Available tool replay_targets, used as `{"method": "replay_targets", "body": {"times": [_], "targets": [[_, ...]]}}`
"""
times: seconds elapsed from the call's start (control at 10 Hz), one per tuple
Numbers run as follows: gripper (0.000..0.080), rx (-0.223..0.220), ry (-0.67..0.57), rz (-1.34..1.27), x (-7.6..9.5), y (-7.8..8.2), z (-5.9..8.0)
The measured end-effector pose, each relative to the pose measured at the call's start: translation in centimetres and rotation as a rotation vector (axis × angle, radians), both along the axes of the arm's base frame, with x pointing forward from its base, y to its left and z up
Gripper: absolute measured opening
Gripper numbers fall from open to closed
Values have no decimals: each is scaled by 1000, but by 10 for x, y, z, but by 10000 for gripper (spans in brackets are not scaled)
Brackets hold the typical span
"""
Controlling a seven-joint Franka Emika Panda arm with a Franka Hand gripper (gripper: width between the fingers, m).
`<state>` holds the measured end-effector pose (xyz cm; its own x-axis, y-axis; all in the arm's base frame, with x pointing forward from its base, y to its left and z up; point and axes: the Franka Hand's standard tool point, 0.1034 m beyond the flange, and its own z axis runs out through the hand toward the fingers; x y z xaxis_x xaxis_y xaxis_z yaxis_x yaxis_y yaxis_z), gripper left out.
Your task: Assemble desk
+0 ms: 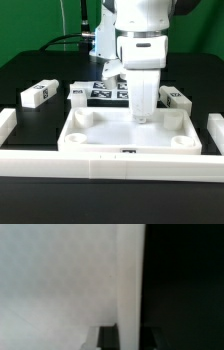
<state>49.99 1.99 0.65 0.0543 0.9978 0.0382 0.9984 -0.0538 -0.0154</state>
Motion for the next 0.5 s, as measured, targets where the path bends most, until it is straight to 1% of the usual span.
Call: {"method": "replay_targets", "body": {"times": [0.3, 0.5], "targets": [[57, 9, -9, 11, 7, 11, 1], [57, 15, -6, 26, 11, 20, 1]]}}
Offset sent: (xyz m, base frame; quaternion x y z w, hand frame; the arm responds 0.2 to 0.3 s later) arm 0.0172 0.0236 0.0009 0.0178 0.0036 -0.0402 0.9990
